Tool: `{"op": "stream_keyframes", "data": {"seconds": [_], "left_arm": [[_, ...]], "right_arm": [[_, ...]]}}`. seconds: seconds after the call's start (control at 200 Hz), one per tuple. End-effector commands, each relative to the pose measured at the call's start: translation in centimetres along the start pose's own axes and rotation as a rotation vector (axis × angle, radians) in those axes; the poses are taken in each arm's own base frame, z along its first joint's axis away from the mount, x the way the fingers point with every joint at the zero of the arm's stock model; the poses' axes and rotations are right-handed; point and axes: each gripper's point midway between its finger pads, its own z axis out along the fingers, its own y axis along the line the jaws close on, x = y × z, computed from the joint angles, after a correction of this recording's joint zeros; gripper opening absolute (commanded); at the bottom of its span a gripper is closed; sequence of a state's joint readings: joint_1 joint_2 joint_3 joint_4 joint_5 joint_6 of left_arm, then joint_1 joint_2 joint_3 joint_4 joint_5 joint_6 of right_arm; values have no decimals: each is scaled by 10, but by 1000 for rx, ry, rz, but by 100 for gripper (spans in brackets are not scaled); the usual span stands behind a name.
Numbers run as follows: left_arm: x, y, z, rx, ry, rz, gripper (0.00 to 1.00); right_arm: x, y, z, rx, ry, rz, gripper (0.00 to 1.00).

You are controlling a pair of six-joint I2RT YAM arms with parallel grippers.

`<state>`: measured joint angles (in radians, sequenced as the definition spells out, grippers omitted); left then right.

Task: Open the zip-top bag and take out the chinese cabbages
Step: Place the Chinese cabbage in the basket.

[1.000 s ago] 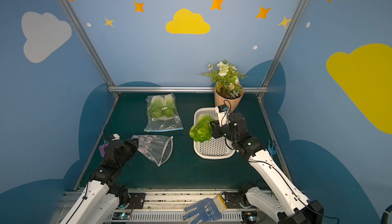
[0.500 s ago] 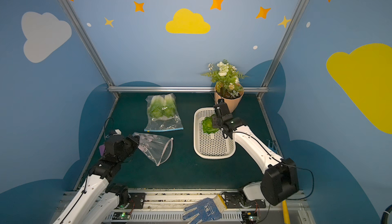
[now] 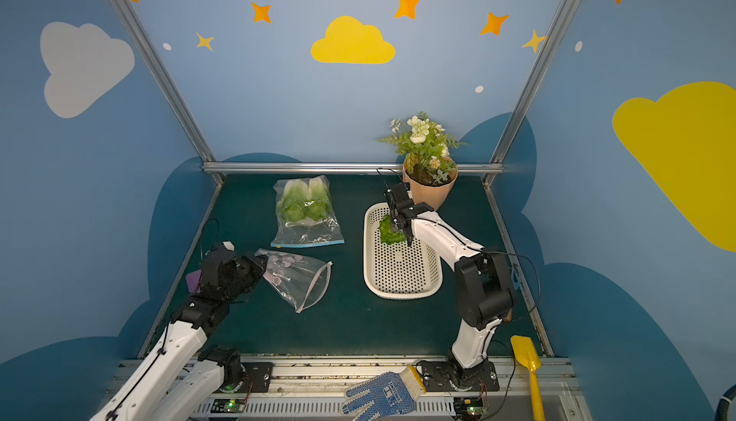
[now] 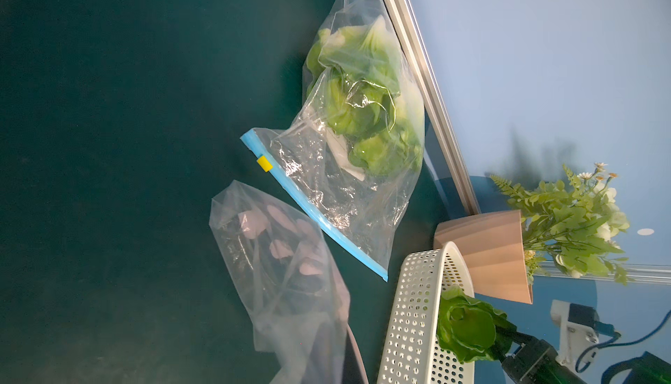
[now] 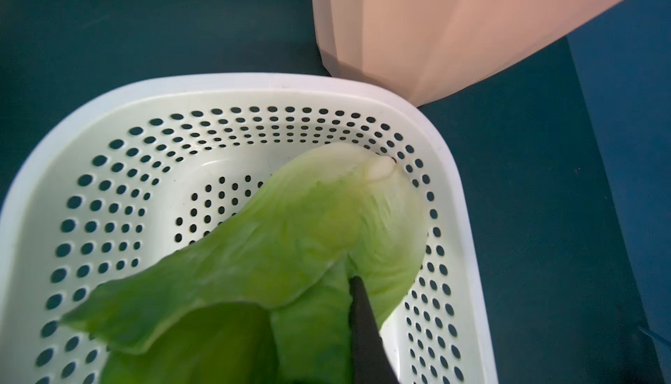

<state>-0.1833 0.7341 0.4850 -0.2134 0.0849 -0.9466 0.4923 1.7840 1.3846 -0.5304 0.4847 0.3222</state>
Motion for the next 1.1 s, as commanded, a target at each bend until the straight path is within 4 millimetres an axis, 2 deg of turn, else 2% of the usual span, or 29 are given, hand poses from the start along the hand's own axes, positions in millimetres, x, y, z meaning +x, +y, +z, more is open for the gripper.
{"op": "stream_keyframes", "data": {"seconds": [0.0, 0.05, 0.175, 0.245, 0.531, 0.816, 0.941, 1.096], "left_arm": [[-6, -13, -3, 33, -9, 11, 5], [-5, -12, -2, 32, -5, 11, 5], [-3, -11, -1, 25, 4, 4, 5], [-3, -11, -2, 26, 5, 3, 5], [-6, -10, -7, 28, -16, 13, 5], [-1, -1, -6, 19, -11, 10, 5], [4, 7, -4, -4, 2, 17, 5], [11, 16, 5, -2, 17, 14, 5]], "right_arm": [[-10, 3, 1, -2, -12, 26, 14], [-9, 5, 4, -11, -5, 26, 27], [-8, 13, 5, -41, 4, 23, 51], [-10, 16, 2, -59, 0, 21, 56], [-28, 24, -27, -159, -57, 42, 67], [-41, 34, -64, -296, -103, 45, 70], [-45, 56, -94, -447, -136, 7, 70], [-41, 103, -132, -619, -182, -94, 71]]}}
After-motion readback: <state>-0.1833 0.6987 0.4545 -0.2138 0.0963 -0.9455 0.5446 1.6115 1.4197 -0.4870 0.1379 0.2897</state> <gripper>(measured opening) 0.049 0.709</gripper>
